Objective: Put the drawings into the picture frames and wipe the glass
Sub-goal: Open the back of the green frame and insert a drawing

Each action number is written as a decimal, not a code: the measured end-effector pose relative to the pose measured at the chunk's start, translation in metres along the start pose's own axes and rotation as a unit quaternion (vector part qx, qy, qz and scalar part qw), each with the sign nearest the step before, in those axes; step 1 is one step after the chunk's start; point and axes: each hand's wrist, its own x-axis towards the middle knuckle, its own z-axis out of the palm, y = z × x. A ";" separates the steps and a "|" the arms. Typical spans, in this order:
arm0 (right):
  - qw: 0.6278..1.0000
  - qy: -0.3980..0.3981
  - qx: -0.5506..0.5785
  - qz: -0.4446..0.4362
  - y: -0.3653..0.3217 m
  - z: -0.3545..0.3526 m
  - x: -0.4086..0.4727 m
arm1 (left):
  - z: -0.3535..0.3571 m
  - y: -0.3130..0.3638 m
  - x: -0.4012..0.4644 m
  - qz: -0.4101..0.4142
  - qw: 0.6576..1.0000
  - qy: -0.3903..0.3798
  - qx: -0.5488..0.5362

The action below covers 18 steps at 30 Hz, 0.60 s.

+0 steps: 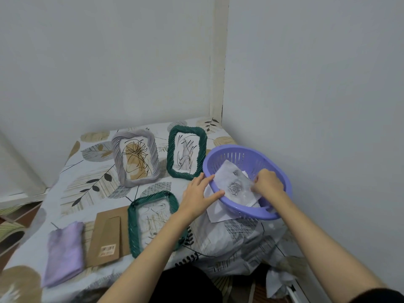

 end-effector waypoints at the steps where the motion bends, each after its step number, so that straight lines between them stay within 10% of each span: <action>1: 0.999 0.019 0.028 -0.023 -0.003 0.000 -0.005 | 0.001 0.002 -0.001 0.013 1.000 0.011 -0.023; 4: 0.977 0.096 0.151 -0.118 -0.019 -0.001 -0.033 | -0.003 0.017 -0.007 0.017 0.979 0.049 -0.198; 10: 0.925 0.124 0.213 -0.291 -0.048 0.017 -0.076 | -0.034 0.037 -0.017 -0.098 0.820 0.028 -0.562; 18: 0.923 -0.036 0.132 -0.360 -0.083 0.028 -0.110 | -0.069 -0.011 -0.055 -0.055 0.831 0.102 -0.543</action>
